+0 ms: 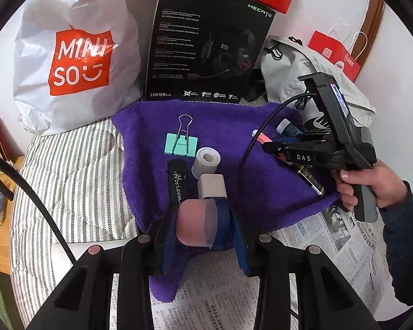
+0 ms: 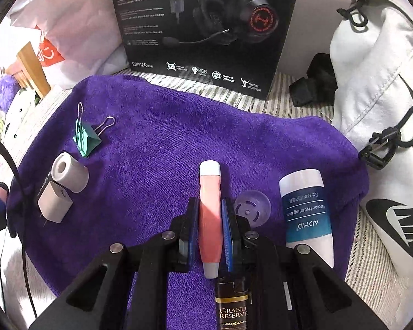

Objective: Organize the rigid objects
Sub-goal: 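Carry the pink tube onto the towel beside the lighter and release it while the left carries the container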

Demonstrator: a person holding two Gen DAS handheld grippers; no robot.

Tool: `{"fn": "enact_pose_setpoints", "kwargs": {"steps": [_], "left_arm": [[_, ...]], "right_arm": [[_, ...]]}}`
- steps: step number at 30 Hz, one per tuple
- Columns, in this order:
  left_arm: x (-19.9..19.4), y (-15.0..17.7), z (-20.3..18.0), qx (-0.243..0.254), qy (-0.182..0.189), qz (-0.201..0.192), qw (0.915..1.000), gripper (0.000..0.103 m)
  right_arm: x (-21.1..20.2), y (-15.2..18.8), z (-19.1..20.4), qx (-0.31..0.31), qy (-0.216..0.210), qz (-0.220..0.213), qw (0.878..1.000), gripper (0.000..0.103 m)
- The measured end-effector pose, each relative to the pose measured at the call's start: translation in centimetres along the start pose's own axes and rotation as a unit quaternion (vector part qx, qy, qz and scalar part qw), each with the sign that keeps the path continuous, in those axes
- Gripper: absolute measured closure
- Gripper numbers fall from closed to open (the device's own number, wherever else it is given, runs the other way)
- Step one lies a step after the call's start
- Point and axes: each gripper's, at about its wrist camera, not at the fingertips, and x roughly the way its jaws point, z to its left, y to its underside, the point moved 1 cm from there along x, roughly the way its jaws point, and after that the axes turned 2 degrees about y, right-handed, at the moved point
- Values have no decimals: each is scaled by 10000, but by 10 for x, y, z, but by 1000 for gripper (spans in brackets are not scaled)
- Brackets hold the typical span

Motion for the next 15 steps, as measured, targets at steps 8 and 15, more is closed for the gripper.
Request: {"fn": "enact_pose_setpoints", "kwargs": {"steps": [8,15], "left_arm": [[-5,3,-5,6,-41,32,10000,68],[-8,4,-12,9,-62,61,10000,68]], "right_arm": [[-6,7,2,-144,-116,15,9998,61],[-39,22,-2,-76,-167,-266,9995,59]]}}
